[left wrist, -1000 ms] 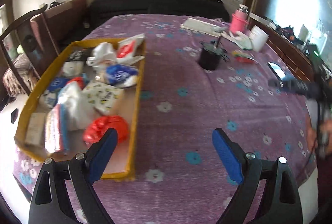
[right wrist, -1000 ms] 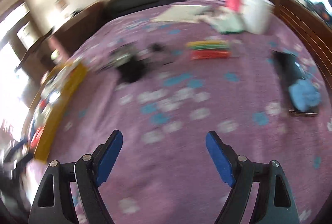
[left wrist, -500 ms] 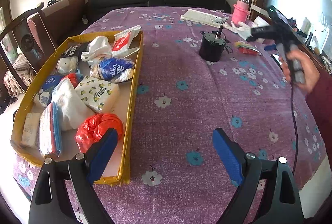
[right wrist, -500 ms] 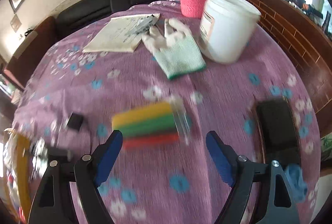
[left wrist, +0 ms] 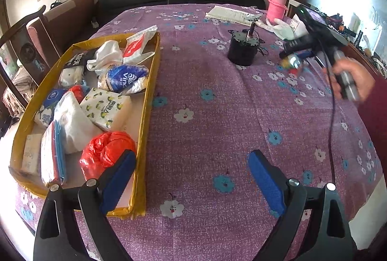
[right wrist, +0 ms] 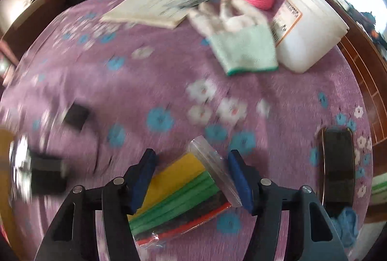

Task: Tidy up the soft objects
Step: 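Move both open tools back over the table toward the remaining items, then grasp the blue knitted cloth with right tool while left tool grasps yellow-green strip pack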

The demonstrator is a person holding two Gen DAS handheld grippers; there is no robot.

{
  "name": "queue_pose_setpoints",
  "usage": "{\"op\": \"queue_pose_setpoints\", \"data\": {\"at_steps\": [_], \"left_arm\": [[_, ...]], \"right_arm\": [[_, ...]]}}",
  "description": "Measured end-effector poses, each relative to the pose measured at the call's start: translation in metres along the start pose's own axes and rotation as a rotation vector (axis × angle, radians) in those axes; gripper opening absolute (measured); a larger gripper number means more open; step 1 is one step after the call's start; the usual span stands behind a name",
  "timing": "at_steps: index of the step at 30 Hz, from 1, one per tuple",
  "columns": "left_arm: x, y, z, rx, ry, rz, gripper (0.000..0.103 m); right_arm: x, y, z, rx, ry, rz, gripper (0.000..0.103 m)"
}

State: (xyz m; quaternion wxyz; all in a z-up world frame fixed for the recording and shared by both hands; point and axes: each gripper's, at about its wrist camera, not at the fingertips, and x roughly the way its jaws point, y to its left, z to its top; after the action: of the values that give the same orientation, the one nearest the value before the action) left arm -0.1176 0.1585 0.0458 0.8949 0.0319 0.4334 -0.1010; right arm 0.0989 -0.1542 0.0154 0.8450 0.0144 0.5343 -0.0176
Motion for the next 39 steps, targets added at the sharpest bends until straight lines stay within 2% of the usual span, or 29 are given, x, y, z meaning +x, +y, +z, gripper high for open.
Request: {"op": "queue_pose_setpoints", "data": {"at_steps": [4,6,7,9,11,13,16,18,22,27,29,31,34,36,39], "left_arm": [[-0.007,-0.008,0.005,0.015,-0.022,-0.022,0.094],[-0.012,-0.016,0.009,0.041,-0.036,-0.030,0.094],[-0.014,-0.023,0.010,0.061,-0.044,-0.040,0.094],[-0.015,-0.032,0.010,0.091,-0.047,-0.058,0.094],[-0.013,-0.039,0.009,0.115,-0.038,-0.069,0.094],[-0.008,-0.045,0.007,0.127,-0.021,-0.077,0.094],[0.000,-0.050,0.007,0.114,0.002,-0.098,0.094],[0.005,-0.054,0.008,0.106,0.013,-0.110,0.094],[0.018,-0.071,0.007,0.129,0.040,-0.104,0.094],[0.040,-0.089,0.000,0.187,0.106,-0.069,0.094],[0.049,-0.091,-0.004,0.185,0.147,-0.083,0.094],[0.054,-0.092,-0.007,0.183,0.158,-0.078,0.100],[0.056,-0.092,-0.009,0.176,0.156,-0.074,0.103],[0.056,-0.091,-0.011,0.171,0.141,-0.077,0.103],[0.054,-0.090,-0.015,0.179,0.113,-0.086,0.103]], "right_arm": [[-0.020,0.027,-0.043,-0.121,0.001,0.085,0.067],[-0.030,0.040,-0.063,-0.178,0.008,0.164,0.077],[-0.036,0.042,-0.073,-0.189,0.012,0.214,0.078],[-0.053,0.032,-0.090,-0.153,-0.021,0.279,0.078],[-0.076,0.003,-0.103,-0.070,-0.090,0.300,0.079],[-0.096,-0.028,-0.112,-0.002,-0.169,0.229,0.081],[-0.124,-0.086,-0.120,0.105,-0.301,0.027,0.087],[-0.132,-0.121,-0.123,0.185,-0.337,-0.049,0.089],[-0.124,-0.168,-0.130,0.308,-0.329,-0.060,0.090],[-0.097,-0.174,-0.131,0.371,-0.306,-0.039,0.090],[-0.090,-0.175,-0.132,0.393,-0.310,-0.032,0.089],[-0.084,-0.175,-0.131,0.401,-0.319,-0.026,0.087],[-0.081,-0.172,-0.133,0.384,-0.322,-0.040,0.074],[-0.078,-0.173,-0.134,0.389,-0.324,-0.026,0.056],[-0.078,-0.174,-0.136,0.395,-0.341,-0.005,0.050]]}}
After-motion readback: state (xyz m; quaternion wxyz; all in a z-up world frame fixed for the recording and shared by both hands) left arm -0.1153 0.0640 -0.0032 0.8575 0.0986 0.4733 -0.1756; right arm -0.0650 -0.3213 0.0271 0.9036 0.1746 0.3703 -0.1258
